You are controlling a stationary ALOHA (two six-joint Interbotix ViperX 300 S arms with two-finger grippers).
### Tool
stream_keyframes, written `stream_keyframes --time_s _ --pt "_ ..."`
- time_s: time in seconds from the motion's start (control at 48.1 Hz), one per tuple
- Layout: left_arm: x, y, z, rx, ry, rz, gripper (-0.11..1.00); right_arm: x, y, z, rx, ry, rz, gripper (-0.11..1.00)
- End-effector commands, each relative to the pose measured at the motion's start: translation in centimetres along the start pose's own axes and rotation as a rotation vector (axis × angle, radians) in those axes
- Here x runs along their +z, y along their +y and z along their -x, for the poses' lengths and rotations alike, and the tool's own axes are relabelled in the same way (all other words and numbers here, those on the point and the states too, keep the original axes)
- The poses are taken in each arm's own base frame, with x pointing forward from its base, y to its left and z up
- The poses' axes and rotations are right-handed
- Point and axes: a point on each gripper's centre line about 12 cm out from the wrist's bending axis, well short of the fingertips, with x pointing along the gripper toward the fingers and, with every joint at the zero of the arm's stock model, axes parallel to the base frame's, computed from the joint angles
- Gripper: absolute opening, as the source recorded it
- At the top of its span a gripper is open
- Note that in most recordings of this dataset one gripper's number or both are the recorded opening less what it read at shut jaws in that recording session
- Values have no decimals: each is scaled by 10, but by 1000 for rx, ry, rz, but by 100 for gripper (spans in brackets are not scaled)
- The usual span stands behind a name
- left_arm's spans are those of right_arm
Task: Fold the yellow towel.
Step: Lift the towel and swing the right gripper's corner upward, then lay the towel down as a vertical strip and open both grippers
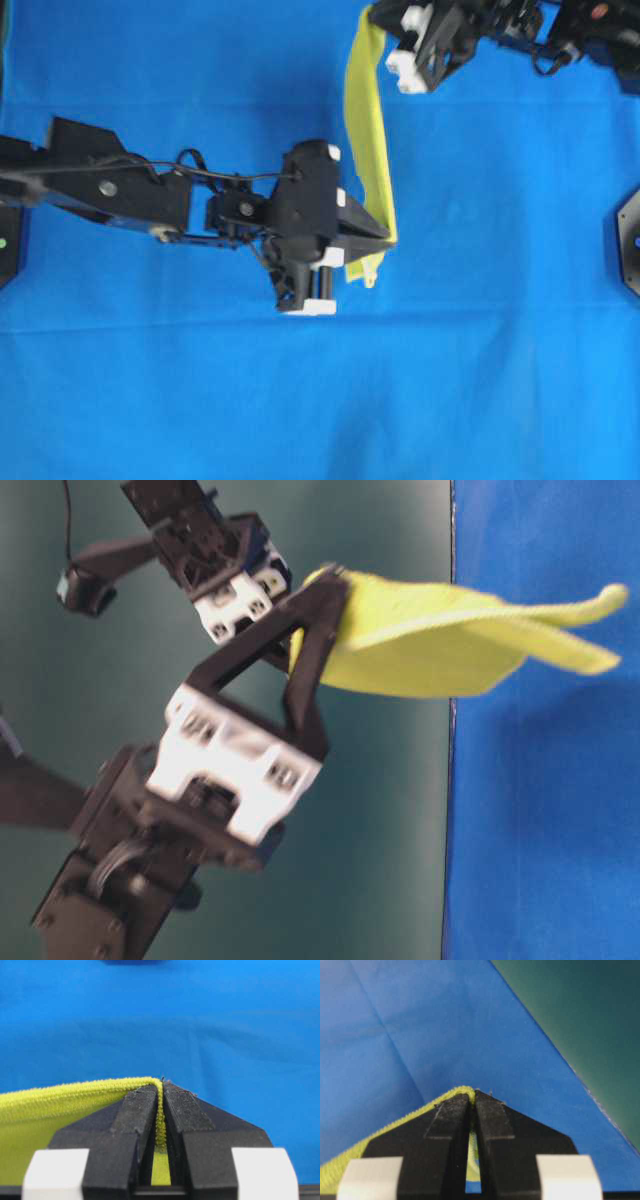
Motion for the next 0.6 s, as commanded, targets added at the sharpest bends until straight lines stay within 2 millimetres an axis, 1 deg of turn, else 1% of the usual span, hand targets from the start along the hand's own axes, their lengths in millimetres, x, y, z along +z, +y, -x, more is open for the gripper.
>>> stream_keyframes --time_s 0.0,0.146,0.25,0.354,0.582 --pt "22 -39 4 -76 -63 -43 2 24 -20 2 -43 -64 -20 3" --pt "22 -39 3 -76 -68 -43 2 21 -21 3 -46 -55 -21 3" --pt "24 -39 0 -75 -91 -42 2 16 -24 9 -54 -45 -26 3" --pt "26 -40 -9 -74 -134 -40 2 7 -30 21 -69 -37 -37 3" --pt "34 -43 -45 -71 -210 -37 2 -21 -41 58 -108 -4 -61 3"
